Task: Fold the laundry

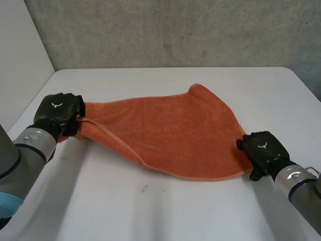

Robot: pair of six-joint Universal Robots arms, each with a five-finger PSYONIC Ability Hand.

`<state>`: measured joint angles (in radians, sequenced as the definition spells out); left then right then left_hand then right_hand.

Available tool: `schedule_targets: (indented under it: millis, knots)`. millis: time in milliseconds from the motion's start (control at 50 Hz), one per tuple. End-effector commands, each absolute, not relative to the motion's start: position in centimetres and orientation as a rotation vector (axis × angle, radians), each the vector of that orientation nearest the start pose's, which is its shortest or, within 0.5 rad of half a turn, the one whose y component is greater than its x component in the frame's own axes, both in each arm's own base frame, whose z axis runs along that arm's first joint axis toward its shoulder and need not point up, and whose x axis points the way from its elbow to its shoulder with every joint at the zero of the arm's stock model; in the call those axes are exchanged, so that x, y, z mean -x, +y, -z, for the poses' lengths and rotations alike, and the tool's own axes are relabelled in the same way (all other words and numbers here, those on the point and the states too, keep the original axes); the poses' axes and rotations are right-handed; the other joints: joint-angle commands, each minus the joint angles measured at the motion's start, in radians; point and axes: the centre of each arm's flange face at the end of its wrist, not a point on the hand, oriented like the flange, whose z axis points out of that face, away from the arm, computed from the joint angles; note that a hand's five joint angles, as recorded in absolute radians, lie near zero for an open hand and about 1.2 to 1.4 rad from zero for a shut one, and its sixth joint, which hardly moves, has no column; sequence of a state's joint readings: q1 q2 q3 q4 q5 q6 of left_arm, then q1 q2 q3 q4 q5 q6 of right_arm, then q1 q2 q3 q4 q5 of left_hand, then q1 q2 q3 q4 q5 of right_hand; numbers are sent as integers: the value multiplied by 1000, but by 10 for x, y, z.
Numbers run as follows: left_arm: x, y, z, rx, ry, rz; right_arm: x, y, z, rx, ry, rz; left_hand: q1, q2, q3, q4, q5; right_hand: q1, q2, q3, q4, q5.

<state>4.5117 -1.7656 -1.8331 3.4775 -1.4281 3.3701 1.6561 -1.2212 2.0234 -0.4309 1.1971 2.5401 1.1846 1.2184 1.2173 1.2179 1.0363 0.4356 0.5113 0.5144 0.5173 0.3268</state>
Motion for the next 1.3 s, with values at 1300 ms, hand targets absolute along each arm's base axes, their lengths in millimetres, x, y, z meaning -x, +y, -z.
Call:
schedule_targets:
  millis: [1300]
  knots:
    - [210,-358,-250,-945,2106,1944,-220,-358,-284,1471,2349,2202,212,178,179,178,185,961,885,882,879,895]
